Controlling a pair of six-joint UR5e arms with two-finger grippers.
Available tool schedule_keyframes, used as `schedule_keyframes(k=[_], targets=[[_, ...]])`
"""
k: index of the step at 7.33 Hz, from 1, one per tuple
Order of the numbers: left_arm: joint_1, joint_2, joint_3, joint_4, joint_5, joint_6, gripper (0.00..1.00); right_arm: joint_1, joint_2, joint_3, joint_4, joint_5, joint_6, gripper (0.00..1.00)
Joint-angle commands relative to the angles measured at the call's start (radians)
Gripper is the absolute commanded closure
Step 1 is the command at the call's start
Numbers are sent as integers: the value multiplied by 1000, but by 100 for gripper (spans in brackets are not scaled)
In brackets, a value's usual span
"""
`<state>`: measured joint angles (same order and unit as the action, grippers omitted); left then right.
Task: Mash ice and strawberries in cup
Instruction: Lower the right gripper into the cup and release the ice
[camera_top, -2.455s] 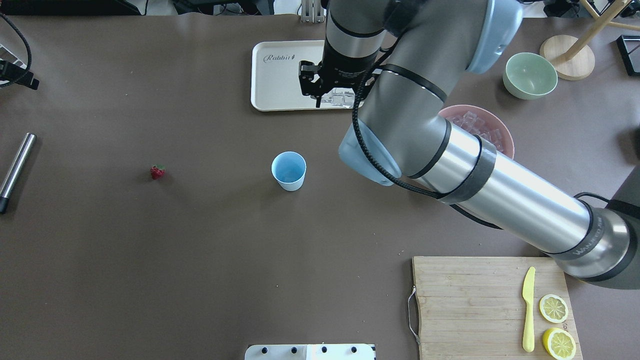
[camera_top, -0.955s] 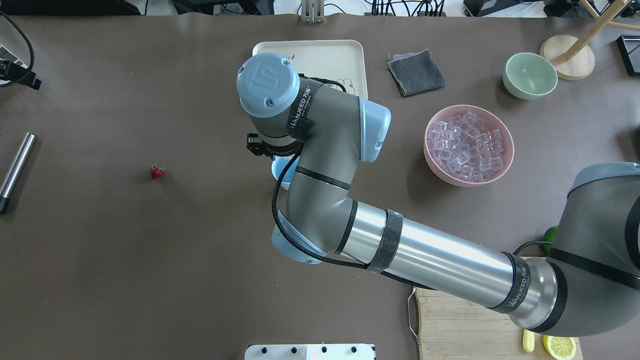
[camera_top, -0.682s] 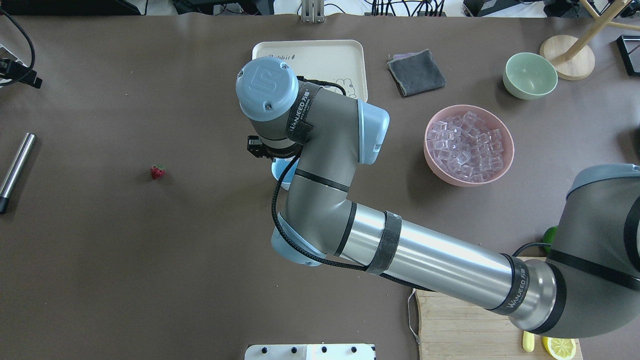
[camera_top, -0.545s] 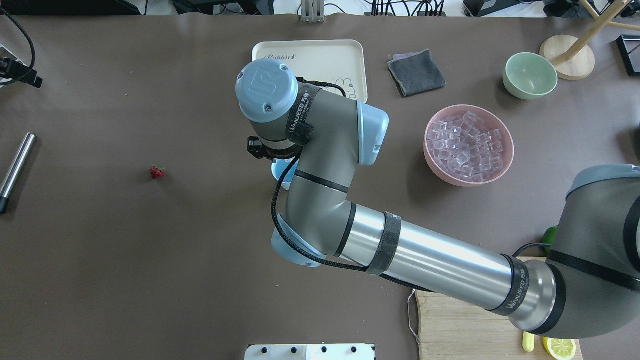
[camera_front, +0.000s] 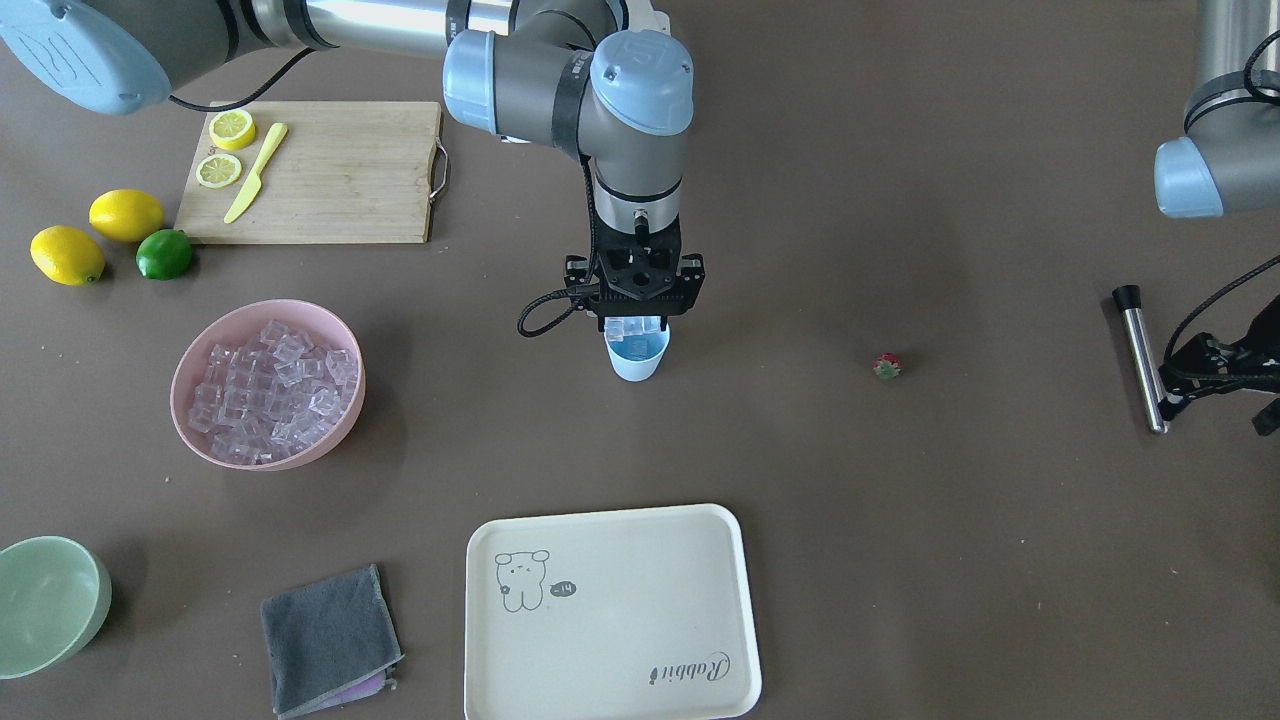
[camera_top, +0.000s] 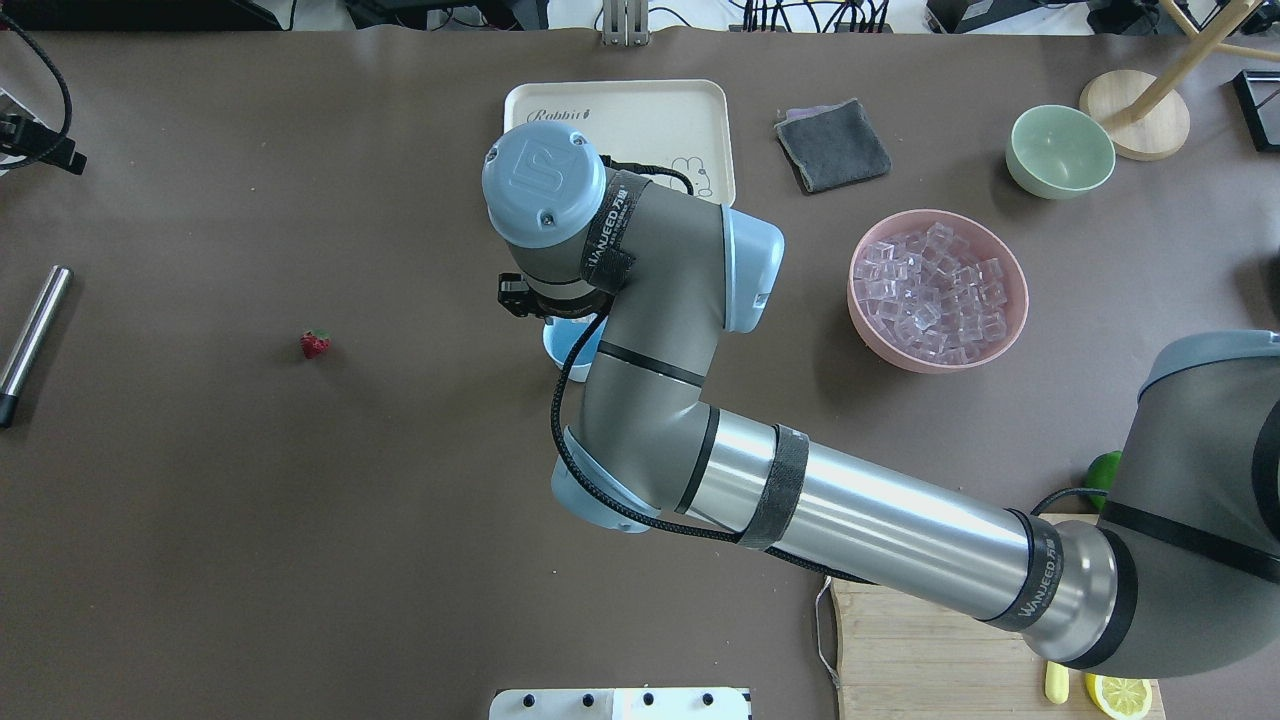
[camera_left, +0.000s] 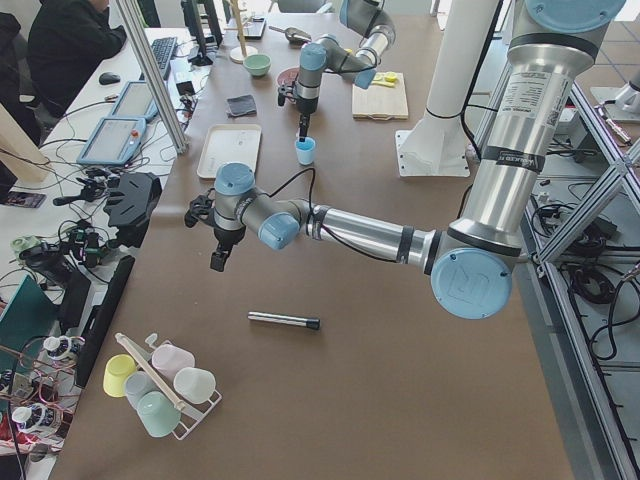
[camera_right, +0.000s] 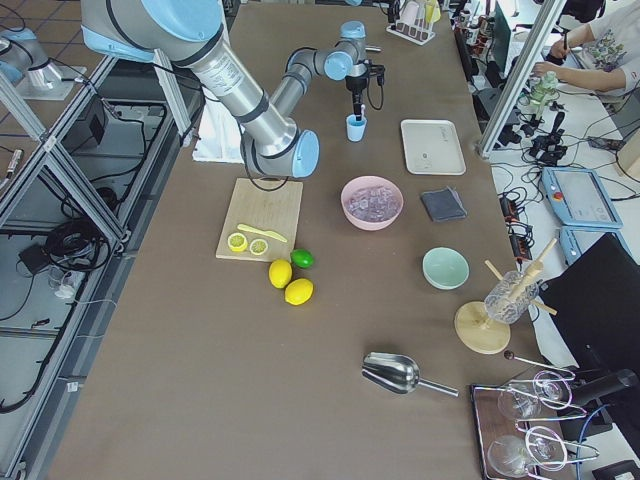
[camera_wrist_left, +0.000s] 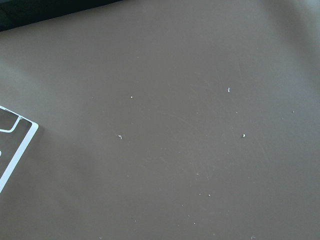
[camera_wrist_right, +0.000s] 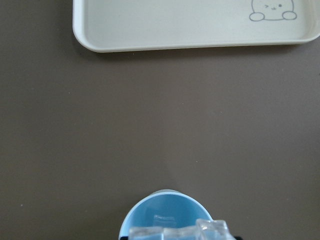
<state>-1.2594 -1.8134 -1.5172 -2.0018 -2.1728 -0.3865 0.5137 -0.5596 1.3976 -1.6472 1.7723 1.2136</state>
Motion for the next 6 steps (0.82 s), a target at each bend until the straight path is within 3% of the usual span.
schedule_keyframes(k=[1, 6], targets=[[0, 0, 0, 0, -1, 1, 2, -4, 3, 0, 1, -4, 4, 100], [5, 0, -4, 0, -1, 0, 2, -11, -2, -2, 7, -13, -6, 100]])
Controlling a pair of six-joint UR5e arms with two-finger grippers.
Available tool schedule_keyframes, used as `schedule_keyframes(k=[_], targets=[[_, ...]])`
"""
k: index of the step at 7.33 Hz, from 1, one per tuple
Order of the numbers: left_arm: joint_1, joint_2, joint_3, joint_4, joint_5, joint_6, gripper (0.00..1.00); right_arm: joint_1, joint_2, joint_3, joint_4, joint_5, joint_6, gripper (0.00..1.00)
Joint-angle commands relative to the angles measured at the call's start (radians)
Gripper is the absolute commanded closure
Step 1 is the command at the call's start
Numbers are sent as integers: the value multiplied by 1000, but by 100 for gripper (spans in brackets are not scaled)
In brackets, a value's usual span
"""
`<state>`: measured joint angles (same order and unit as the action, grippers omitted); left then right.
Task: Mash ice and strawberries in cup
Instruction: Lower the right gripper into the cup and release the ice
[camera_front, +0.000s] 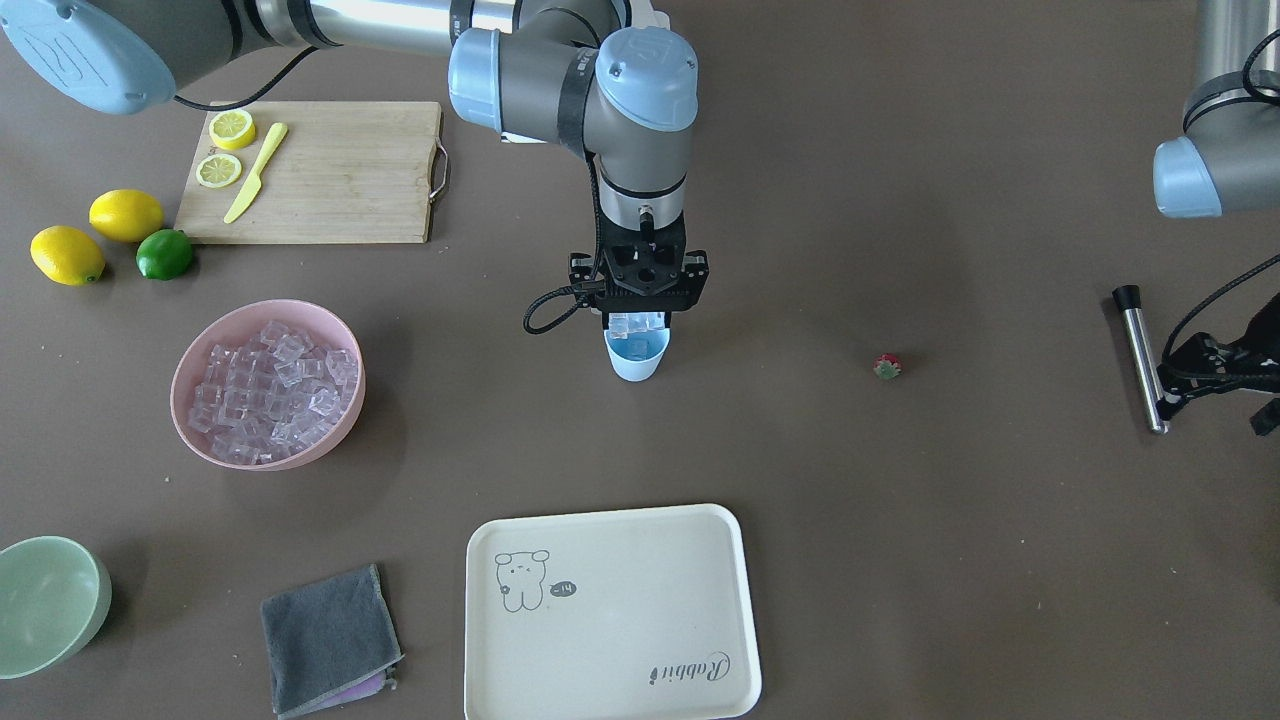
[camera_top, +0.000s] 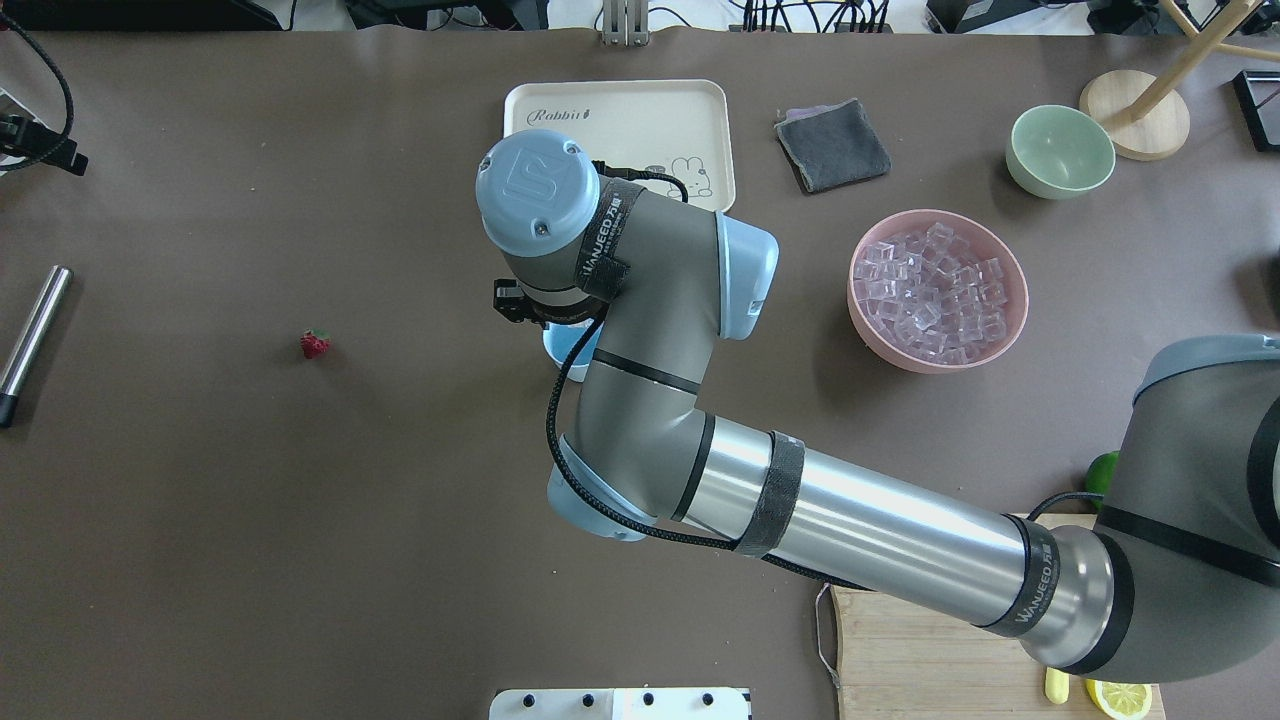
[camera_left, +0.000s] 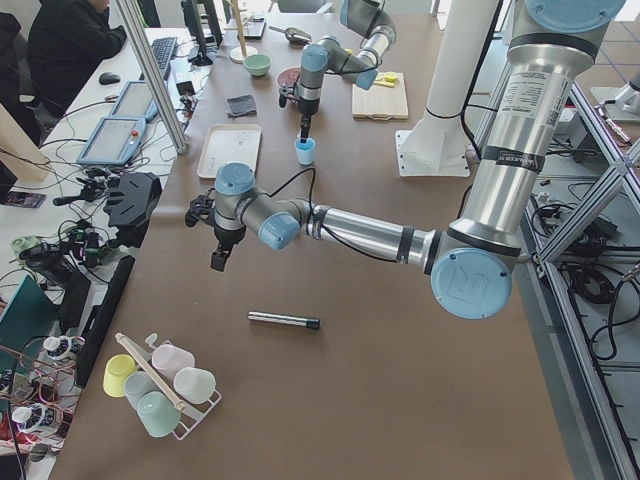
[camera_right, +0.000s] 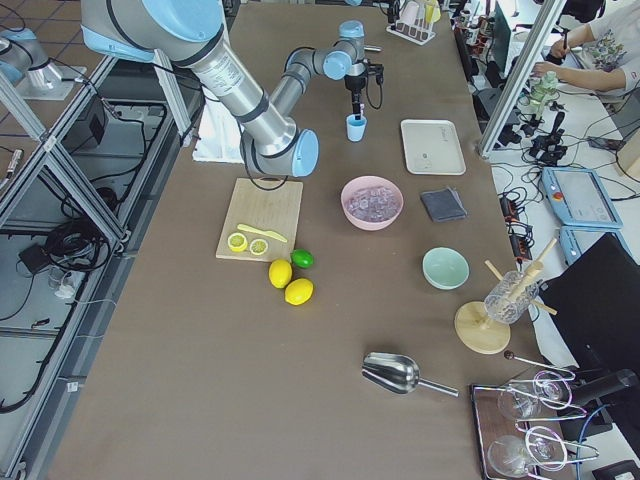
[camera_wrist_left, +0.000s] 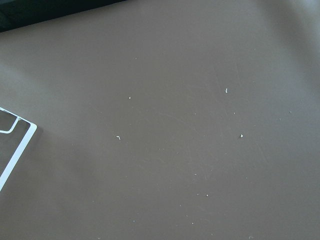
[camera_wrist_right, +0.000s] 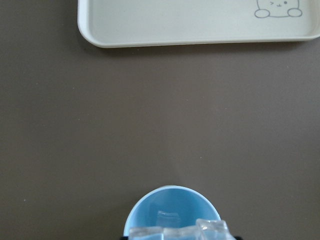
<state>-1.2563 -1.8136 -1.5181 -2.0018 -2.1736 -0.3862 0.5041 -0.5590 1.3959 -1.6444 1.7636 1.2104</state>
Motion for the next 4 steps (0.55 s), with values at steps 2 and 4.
schedule_keyframes(k=[2, 4], targets=[[5, -1, 3, 0, 0, 1, 2, -1, -2, -2, 5, -6, -3, 100], [5, -6, 3, 0, 0, 1, 2, -1, -2, -5, 5, -6, 0, 100]])
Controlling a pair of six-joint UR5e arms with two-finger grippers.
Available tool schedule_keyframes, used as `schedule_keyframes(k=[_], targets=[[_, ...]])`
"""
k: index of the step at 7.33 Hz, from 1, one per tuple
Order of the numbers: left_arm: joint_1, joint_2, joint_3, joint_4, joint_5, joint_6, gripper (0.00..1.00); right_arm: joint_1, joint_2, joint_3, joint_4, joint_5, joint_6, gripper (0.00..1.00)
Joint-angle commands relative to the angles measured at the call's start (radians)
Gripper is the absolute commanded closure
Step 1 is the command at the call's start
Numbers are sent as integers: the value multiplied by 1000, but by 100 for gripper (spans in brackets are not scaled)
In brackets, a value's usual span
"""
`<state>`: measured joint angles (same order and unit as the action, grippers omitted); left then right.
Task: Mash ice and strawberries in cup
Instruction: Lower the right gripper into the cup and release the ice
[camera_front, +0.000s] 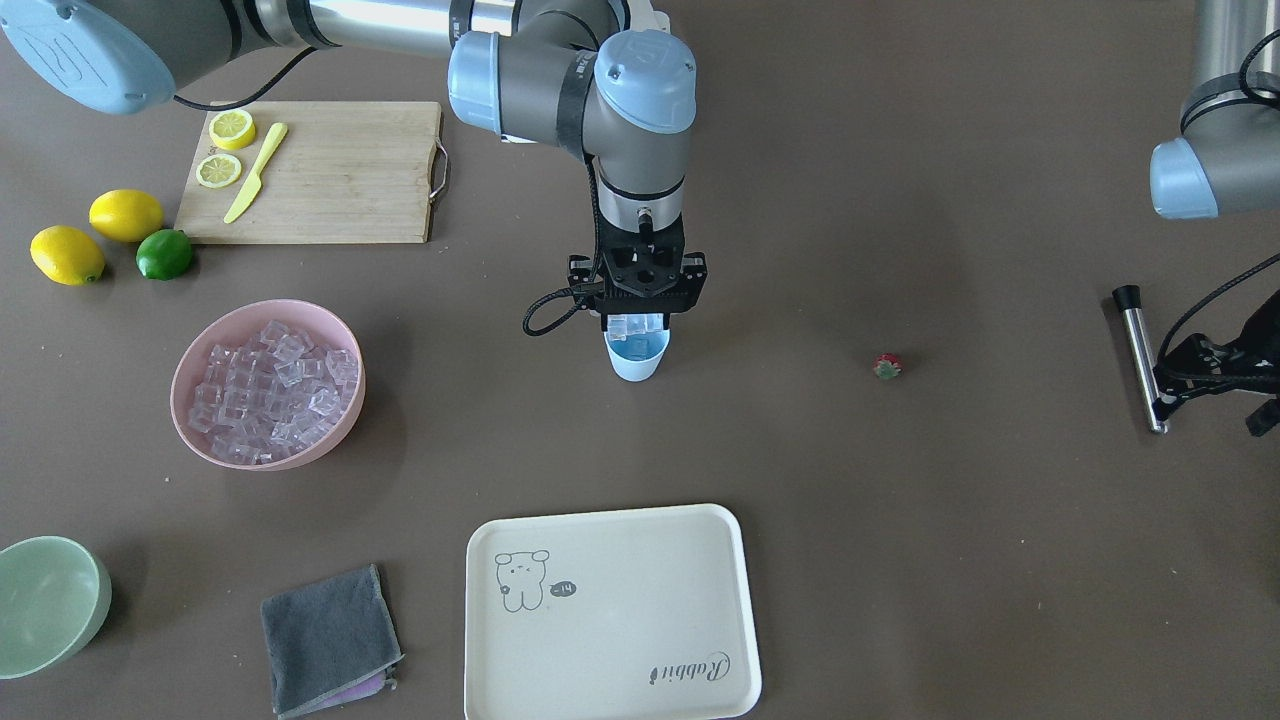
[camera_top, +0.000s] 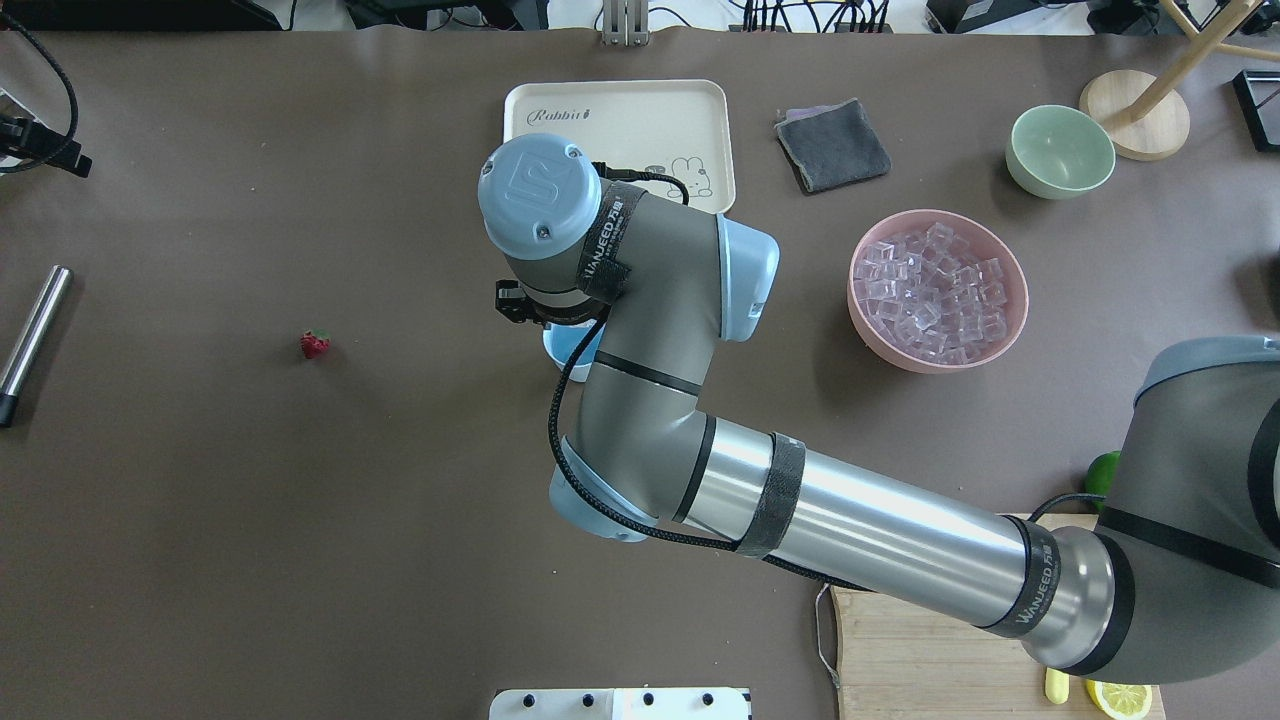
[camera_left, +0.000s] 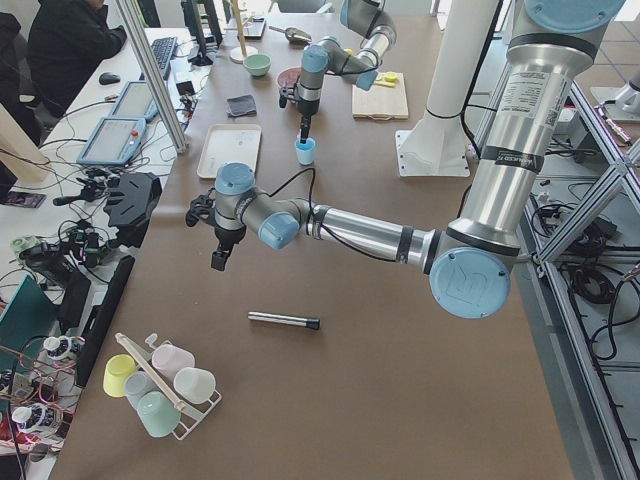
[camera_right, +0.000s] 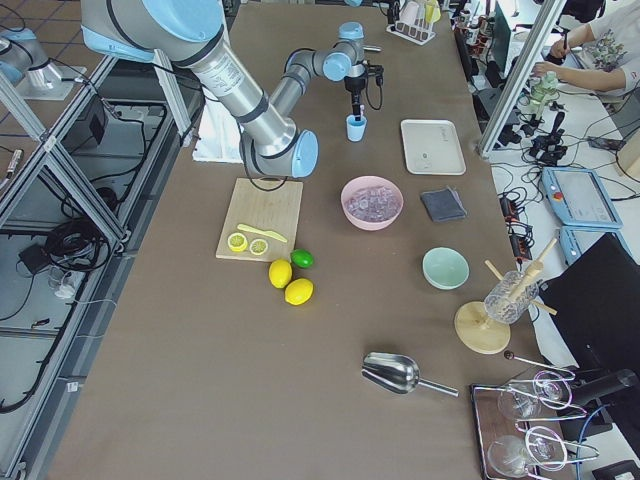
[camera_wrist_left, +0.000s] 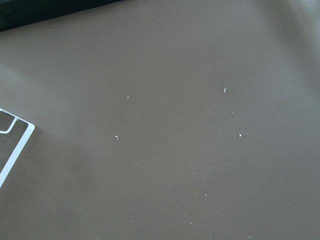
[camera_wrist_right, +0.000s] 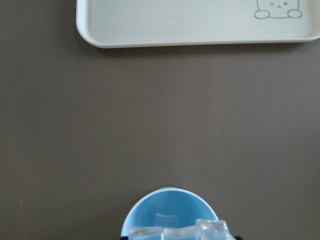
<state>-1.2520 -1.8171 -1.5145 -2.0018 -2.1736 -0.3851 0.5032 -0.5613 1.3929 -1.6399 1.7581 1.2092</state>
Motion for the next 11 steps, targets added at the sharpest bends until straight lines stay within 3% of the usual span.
schedule_keyframes(k=[1, 8, 9, 11], targets=[[0, -4, 0, 0, 0, -1, 2, -2, -3, -3, 0, 0, 3, 100], [0, -4, -1, 0, 0, -1, 2, -14, 4, -20, 2, -25, 6, 100], [0, -4, -1, 0, 0, -1, 2, -9, 8, -22, 2, -23, 6, 87], [0, -1, 0, 0, 0, -1, 2, -11, 8, -22, 2, -25, 4, 76]])
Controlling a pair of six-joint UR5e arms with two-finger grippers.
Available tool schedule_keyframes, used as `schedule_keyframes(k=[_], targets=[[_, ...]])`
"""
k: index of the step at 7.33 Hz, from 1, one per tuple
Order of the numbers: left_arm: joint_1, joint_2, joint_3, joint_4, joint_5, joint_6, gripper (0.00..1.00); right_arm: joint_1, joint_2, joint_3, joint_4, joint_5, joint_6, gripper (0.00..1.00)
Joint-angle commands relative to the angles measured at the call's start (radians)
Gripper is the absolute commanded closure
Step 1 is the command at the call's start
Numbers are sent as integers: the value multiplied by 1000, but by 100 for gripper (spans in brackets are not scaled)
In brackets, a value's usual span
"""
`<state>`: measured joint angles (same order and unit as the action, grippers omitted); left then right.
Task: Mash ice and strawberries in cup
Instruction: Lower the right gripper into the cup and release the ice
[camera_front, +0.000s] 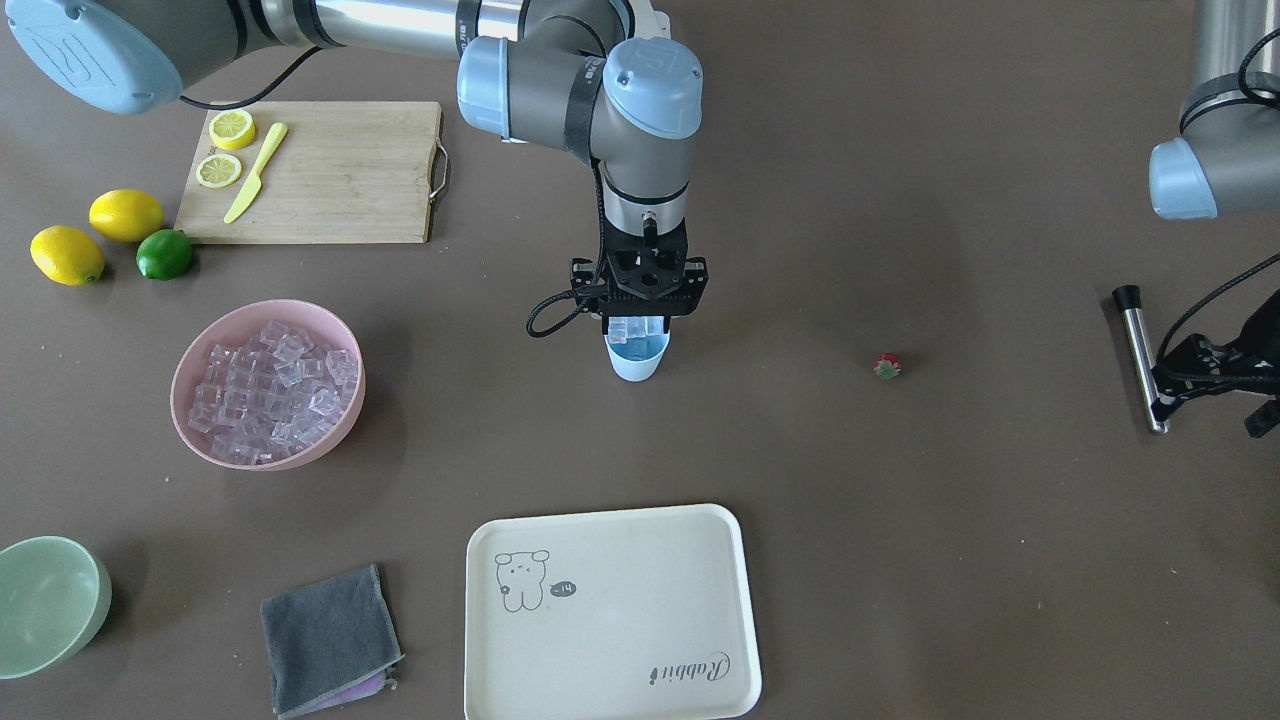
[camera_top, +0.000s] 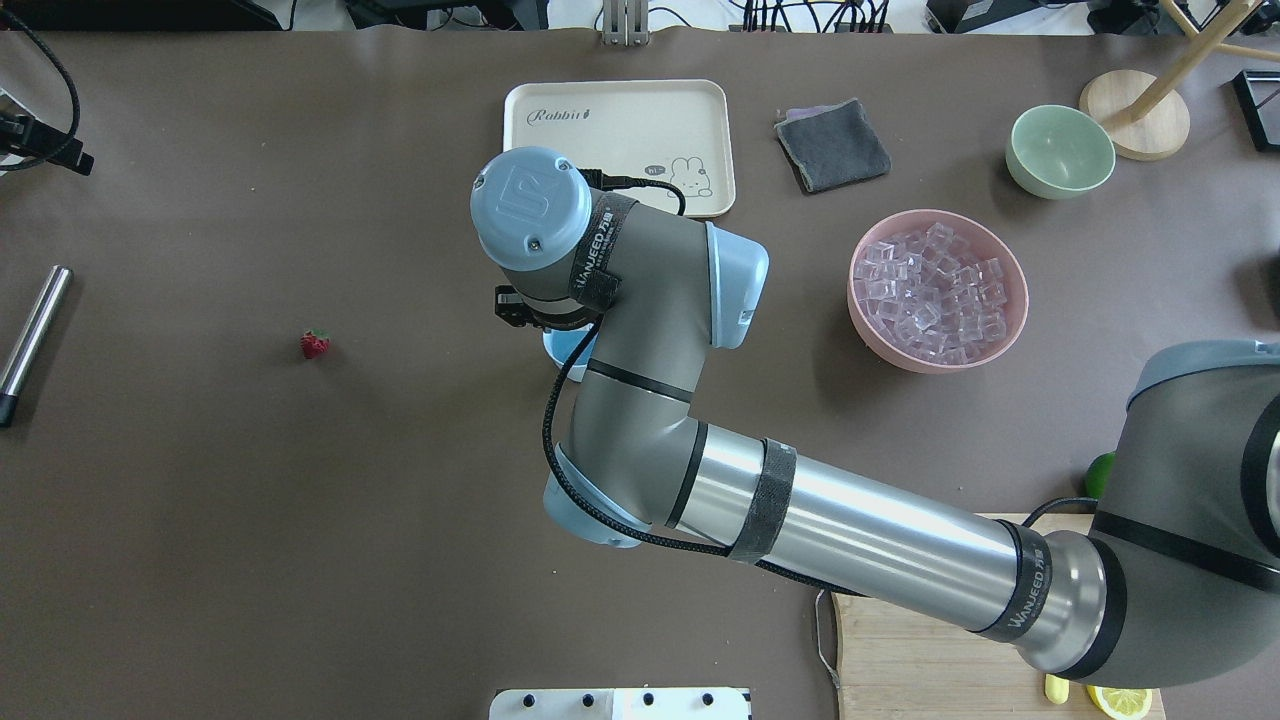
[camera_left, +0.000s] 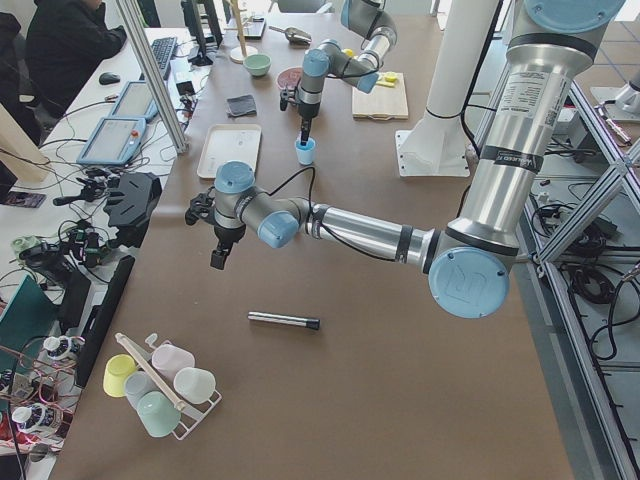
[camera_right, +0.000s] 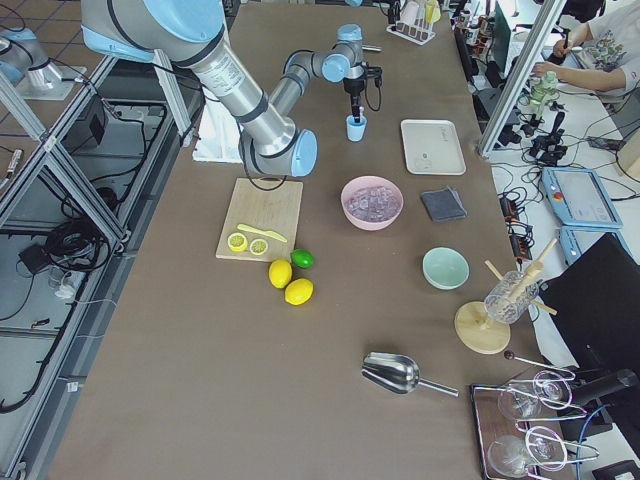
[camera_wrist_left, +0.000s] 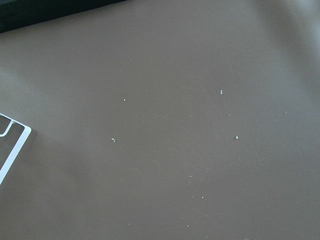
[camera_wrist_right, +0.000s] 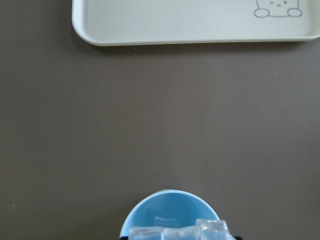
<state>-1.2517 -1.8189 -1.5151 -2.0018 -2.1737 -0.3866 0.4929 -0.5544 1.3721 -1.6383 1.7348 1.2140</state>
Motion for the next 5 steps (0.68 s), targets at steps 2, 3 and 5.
schedule_keyframes(k=[2, 3, 5], targets=[[0, 4, 1, 0, 0, 2, 2, -4, 1, -4, 0, -1, 1, 61], [2, 4, 0, 0, 0, 0, 2, -7, 2, -10, 0, -1, 8, 39], [0, 3, -1, 0, -2, 0, 2, -7, 2, -10, 0, -1, 19, 13]])
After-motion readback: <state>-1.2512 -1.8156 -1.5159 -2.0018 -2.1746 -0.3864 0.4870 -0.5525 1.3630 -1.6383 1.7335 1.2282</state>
